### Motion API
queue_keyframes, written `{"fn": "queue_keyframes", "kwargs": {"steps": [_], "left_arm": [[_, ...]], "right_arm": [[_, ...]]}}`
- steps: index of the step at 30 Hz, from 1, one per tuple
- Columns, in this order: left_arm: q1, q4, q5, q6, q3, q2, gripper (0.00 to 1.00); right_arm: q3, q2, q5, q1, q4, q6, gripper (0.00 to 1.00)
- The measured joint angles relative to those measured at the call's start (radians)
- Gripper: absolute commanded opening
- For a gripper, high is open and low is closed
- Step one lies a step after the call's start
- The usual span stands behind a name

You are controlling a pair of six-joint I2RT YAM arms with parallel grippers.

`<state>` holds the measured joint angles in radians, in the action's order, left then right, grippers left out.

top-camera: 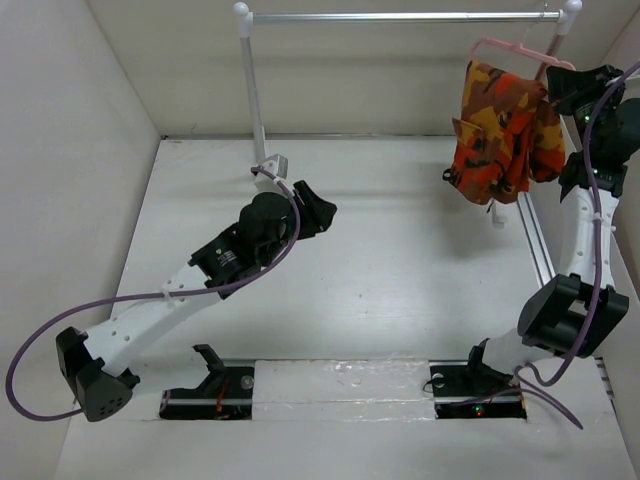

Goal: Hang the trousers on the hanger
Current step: Place the hanger at the clothesline, then reset both arms

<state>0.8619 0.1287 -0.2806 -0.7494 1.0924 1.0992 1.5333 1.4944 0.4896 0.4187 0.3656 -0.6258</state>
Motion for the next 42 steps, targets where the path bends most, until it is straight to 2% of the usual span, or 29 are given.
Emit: {"fn": "queue_keyframes", "kwargs": {"steps": [6,9,10,13,19,22,26,29,32,36,39,42], "left_arm": [[0.0,0.005,0.0,0.008,-0.002,0.004,0.42],[0.0,0.003,0.0,0.013,-0.008,0.018,0.43],[0.0,0.003,0.0,0.016,-0.013,0.025,0.44],[0.0,0.006,0.007,0.02,-0.026,0.053,0.45],[0.0,0.011,0.021,0.031,-0.029,0.113,0.49],[0.0,0.013,0.025,0.038,-0.025,0.137,0.53],[0.0,0.015,0.034,0.055,0.006,0.169,0.56],[0.0,0.012,0.035,0.072,0.035,0.184,0.58],[-0.007,0.01,0.043,0.088,0.064,0.201,0.58],[-0.032,0.008,0.071,0.095,0.072,0.206,0.58],[-0.058,-0.01,0.098,0.09,0.026,0.195,0.57],[-0.08,-0.021,0.131,0.077,-0.099,0.145,0.57]], "right_arm": [[-0.077,-0.013,-0.057,-0.021,0.024,0.027,0.0],[-0.13,-0.031,-0.064,-0.032,0.054,0.05,0.31],[-0.137,-0.033,-0.06,-0.035,0.052,0.056,0.48],[-0.148,-0.034,-0.044,-0.04,0.032,0.079,0.67],[-0.138,-0.037,-0.002,-0.037,-0.126,0.158,0.8],[-0.099,-0.043,0.005,-0.024,-0.251,0.213,0.86],[-0.069,-0.091,-0.005,-0.009,-0.452,0.299,0.86],[-0.106,-0.217,-0.004,-0.02,-0.495,0.319,0.86],[-0.245,-0.412,-0.013,-0.103,-0.525,0.328,0.86],[-0.446,-0.661,-0.04,-0.275,-0.605,0.358,0.85],[-0.559,-0.761,-0.06,-0.365,-0.677,0.407,0.85],[-0.713,-0.817,-0.095,-0.414,-0.777,0.446,0.84]]}}
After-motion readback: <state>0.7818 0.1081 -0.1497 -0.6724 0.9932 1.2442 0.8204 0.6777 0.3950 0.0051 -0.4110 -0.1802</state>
